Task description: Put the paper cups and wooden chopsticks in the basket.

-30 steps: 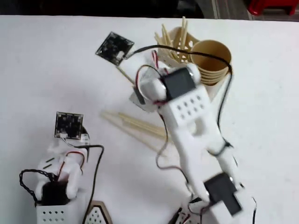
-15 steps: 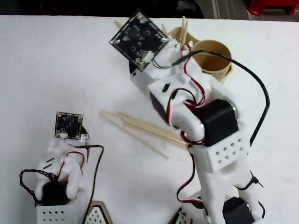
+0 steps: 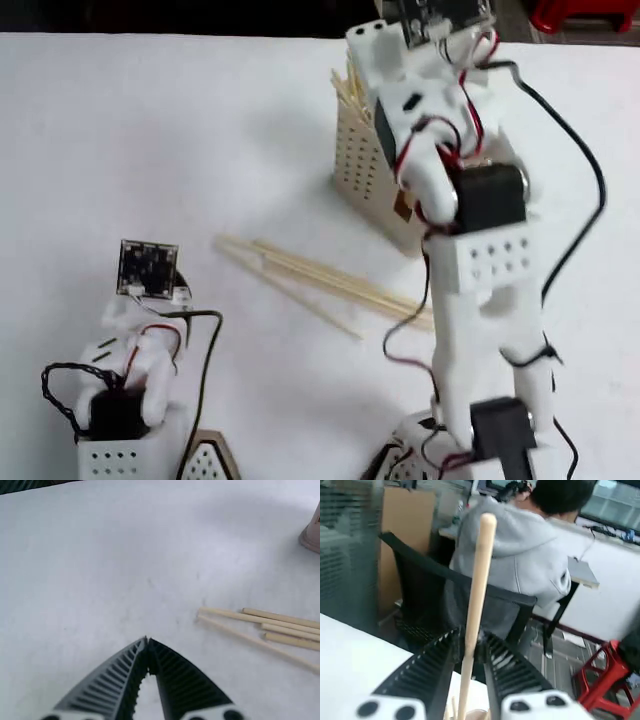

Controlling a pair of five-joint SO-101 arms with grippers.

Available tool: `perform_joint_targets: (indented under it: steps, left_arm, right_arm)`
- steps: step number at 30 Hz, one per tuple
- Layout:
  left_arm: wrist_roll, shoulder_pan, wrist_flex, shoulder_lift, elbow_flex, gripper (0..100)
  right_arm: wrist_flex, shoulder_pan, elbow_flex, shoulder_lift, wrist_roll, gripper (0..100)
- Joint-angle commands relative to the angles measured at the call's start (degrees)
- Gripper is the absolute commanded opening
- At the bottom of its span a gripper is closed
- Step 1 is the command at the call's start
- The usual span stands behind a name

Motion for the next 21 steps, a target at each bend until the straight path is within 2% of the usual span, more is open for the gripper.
perform_joint_targets:
  steps: [1, 8, 13, 21]
  left_arm:
    - [-0.44, -0.40, -1.32, -0.75, -0.26, 3]
    - [-0.44, -0.40, -1.32, -0.75, -0.18, 3]
    - [-0.44, -0.40, -1.32, -0.75, -0.18, 3]
    - [-0.44, -0.40, -1.32, -0.75, -0.18, 3]
  right_arm:
    - [-2.59, 2.68, -0.35, 4.44, -1.41, 1.9]
    - [-2.07, 4.70, -0.44, 8.66, -3.69, 3.2]
    - [1.45, 4.26, -0.88, 7.34, -3.78, 13.9]
    - [14.20, 2.59, -0.53, -2.68, -2.90, 11.9]
